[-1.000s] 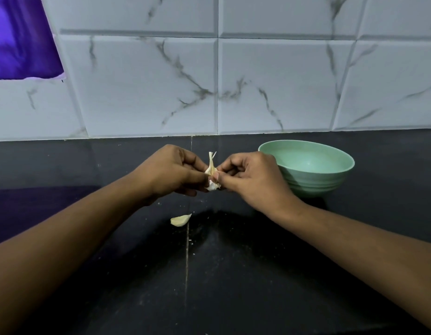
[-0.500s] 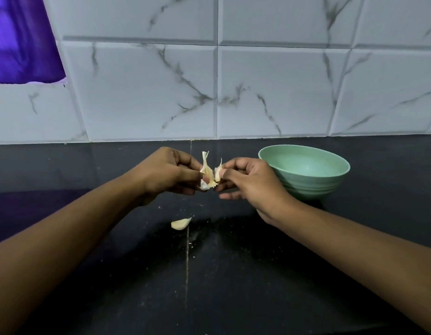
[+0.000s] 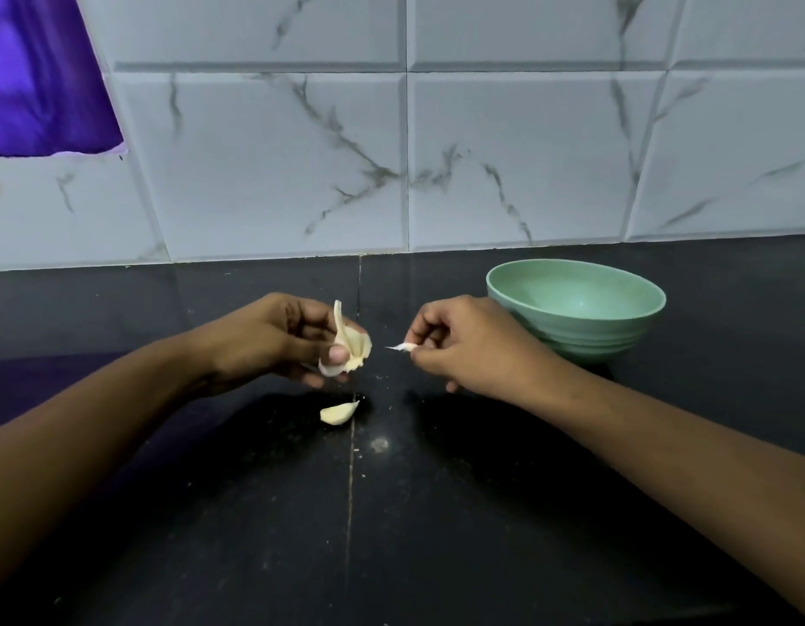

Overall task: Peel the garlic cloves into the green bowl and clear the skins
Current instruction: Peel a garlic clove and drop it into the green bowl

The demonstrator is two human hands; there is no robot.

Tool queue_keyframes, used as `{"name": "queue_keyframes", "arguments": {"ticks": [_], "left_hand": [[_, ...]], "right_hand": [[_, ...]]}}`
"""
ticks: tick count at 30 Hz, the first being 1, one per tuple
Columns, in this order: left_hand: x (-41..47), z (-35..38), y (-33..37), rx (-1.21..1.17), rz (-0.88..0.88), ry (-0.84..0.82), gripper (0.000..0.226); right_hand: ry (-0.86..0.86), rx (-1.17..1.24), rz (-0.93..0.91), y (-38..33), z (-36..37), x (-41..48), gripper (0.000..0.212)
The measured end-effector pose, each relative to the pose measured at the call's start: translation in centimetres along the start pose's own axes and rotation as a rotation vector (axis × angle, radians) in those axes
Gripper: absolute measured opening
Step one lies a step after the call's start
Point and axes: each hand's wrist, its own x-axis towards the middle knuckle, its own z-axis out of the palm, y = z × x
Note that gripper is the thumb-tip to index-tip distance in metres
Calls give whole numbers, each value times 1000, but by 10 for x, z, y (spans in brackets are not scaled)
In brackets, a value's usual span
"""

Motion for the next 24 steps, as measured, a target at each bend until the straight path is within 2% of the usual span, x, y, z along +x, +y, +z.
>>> {"name": "queue_keyframes", "arguments": {"ticks": [3,5,6,8,10,11,18,24], "left_hand": [[3,2,-1,-25,36,15,67],[2,4,0,-54,48,15,64],[1,5,0,-71,54,14,62],[0,6,1,-93,65,26,53],[1,9,1,-89,71,47,37],[2,12,2,-80,75,62,29],[4,24,4,-46,139,185,30],[4,29,4,-65,183,254,26]], "right_hand": [[-80,-279,-59,1,0,-3,7],[-78,-296,-67,3,1,-1,14],[-44,-211,-61,4,2,0,15],[-2,164,-22,1,2,2,11],[-50,534,20,-4,5,2,8],[-66,615,28,-5,8,2,10],[-25,798,27,-4,10,3,5],[40,741,-10,-6,12,3,11]]}}
